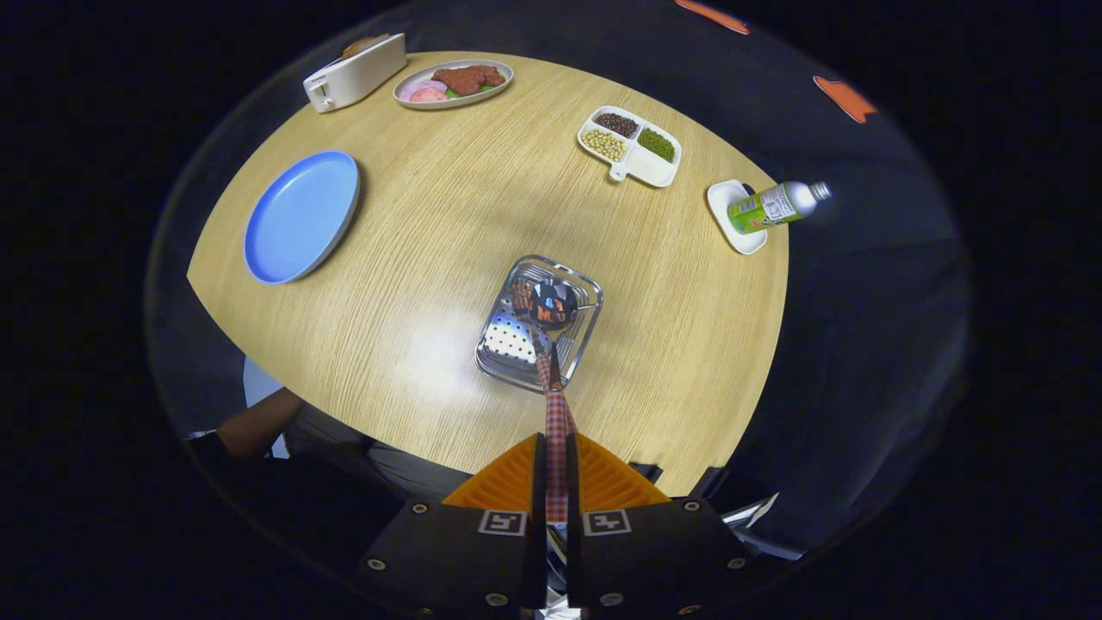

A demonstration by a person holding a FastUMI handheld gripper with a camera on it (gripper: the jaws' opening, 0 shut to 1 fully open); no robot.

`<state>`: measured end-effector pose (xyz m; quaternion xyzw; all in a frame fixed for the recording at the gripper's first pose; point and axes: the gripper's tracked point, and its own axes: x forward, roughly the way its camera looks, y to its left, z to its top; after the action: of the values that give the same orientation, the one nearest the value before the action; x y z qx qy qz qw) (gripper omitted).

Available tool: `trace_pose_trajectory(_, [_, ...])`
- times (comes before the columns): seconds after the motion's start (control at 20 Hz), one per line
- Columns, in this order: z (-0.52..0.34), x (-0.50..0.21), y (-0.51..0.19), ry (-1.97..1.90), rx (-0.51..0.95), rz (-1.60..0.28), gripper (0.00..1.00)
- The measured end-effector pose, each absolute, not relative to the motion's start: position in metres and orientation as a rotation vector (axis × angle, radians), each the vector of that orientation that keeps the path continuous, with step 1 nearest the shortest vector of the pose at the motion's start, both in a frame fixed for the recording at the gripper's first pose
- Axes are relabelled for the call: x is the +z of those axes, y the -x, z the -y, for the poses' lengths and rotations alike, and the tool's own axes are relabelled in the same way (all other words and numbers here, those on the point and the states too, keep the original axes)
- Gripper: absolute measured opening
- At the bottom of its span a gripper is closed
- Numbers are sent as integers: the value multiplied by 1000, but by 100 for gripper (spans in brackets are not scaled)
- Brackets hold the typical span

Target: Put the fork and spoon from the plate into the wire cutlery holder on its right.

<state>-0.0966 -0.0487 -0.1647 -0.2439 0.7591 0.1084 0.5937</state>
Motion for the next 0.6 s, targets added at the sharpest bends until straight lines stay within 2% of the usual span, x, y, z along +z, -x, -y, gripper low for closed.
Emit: trace_pose_trajectory(0.6, [46, -174, 89, 613, 281, -1802, 13])
